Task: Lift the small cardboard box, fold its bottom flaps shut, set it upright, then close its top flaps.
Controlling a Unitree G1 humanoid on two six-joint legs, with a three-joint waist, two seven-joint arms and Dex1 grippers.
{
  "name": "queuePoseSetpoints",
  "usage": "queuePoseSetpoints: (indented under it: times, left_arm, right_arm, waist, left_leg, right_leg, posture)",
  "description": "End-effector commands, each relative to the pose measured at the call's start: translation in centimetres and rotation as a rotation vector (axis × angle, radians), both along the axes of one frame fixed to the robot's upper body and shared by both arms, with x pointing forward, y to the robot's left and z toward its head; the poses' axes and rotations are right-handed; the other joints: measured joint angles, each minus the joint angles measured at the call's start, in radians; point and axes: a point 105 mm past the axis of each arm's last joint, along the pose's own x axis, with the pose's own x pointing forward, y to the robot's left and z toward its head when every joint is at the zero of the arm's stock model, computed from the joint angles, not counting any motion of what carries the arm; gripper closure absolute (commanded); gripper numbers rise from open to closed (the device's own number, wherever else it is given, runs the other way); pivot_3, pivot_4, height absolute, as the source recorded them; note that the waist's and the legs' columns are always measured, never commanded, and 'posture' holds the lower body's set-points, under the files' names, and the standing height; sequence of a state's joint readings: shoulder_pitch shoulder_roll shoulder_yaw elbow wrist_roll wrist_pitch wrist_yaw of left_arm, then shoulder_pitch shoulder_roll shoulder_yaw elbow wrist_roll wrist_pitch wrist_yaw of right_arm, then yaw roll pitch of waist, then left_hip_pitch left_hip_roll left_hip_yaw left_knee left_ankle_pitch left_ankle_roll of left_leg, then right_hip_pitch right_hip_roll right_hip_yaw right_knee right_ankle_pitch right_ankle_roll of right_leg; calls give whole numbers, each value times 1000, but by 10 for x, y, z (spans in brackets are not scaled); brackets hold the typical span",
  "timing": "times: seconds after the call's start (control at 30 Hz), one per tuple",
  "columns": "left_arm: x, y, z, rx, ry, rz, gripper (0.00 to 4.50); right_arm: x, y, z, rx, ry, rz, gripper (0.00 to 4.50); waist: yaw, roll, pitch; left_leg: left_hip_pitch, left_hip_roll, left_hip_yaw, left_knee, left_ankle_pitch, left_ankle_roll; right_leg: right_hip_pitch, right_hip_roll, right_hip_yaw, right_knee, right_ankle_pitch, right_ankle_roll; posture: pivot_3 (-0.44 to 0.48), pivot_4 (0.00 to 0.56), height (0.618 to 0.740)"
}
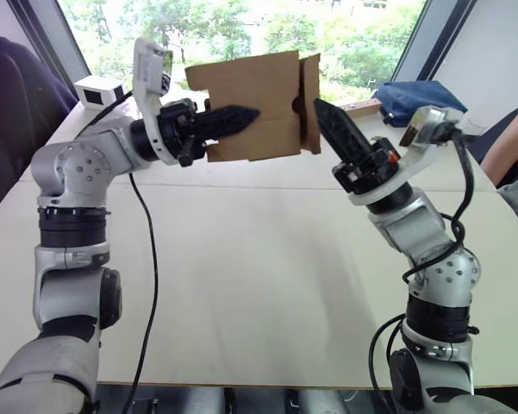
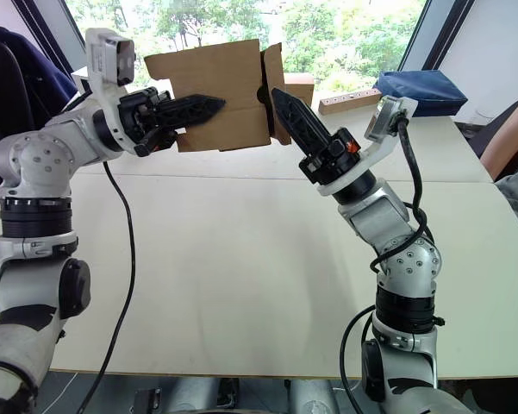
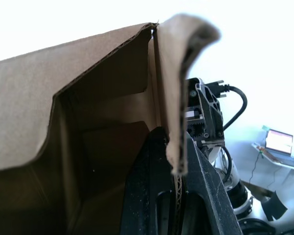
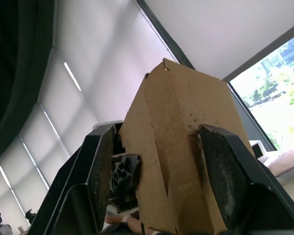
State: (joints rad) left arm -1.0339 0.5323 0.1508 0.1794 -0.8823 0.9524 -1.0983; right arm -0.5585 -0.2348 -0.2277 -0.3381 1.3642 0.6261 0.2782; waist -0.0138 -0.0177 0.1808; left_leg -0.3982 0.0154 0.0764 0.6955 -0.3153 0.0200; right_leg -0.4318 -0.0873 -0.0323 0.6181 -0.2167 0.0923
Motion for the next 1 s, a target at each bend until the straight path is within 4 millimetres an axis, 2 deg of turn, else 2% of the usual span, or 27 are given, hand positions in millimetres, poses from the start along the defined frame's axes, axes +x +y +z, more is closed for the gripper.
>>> queuePoseSetpoints:
  times: [0.03, 0.1, 0.13, 1.0]
  left_arm:
    - [-6, 0, 11, -12, -50, -5, 4500]
    - [-6, 0, 11, -13, -49, -4, 4500]
    - [-6, 0, 11, -13, -50, -4, 4500]
    - [-5, 0, 13, -32, -58, 0, 4500]
  right_arm:
    - [-2, -4, 11, 48, -17, -4, 1913]
    - [-2, -3, 11, 50, -14, -4, 2337]
    - [-1, -3, 11, 48, -13, -4, 2691]
    - [14, 19, 10, 60, 11, -68, 2691]
  waist:
    - [0, 0, 0]
    - [0, 0, 0]
    - [0, 0, 0]
    - [-1, 0, 0]
  left_leg:
    - [0, 0, 0, 0, 0, 0]
    - [0, 0, 0, 0, 0, 0]
    - [0, 0, 0, 0, 0, 0]
    - [0, 0, 0, 0, 0, 0]
  right_leg:
    - [0, 0, 0, 0, 0, 0]
    - [0, 0, 0, 0, 0, 0]
    - [0, 0, 0, 0, 0, 0]
    - [0, 0, 0, 0, 0, 0]
  posture:
    - [0, 150, 740]
    - [0, 150, 740]
    - [0, 150, 740]
    - [0, 150, 740]
